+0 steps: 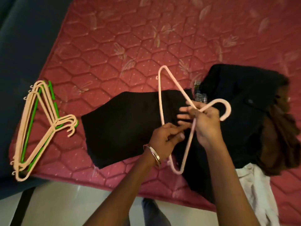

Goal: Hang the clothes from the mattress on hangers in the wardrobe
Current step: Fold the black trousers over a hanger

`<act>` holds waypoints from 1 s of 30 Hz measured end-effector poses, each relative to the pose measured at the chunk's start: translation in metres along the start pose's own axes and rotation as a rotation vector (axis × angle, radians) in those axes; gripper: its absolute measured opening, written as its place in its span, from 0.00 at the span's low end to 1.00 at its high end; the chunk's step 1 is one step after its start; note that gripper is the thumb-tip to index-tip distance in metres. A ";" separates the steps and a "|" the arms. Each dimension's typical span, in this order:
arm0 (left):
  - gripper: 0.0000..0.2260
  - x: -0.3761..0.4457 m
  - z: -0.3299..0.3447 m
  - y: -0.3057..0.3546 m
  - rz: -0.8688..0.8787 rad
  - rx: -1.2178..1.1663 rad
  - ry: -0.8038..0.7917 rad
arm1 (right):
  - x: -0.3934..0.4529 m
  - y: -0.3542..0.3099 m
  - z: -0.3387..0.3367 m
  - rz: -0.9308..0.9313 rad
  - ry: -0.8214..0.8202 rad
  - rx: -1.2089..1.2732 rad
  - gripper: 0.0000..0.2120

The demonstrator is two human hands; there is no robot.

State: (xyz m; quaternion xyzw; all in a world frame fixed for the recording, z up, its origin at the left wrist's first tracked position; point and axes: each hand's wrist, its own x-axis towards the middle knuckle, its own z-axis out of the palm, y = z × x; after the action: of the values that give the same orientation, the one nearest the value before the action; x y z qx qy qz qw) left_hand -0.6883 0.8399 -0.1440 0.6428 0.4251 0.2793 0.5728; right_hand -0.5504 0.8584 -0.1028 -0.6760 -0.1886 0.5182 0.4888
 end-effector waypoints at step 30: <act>0.07 -0.097 -0.294 -0.072 -0.950 -0.387 0.830 | -0.057 0.153 0.260 -0.480 -1.061 -0.718 0.24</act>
State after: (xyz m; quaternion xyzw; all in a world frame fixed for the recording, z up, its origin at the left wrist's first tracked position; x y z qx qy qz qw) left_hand -1.0002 0.9009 -0.1468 0.1097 0.7903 0.2920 0.5273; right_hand -0.8415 0.8664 -0.2007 -0.3901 -0.7076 0.5620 0.1769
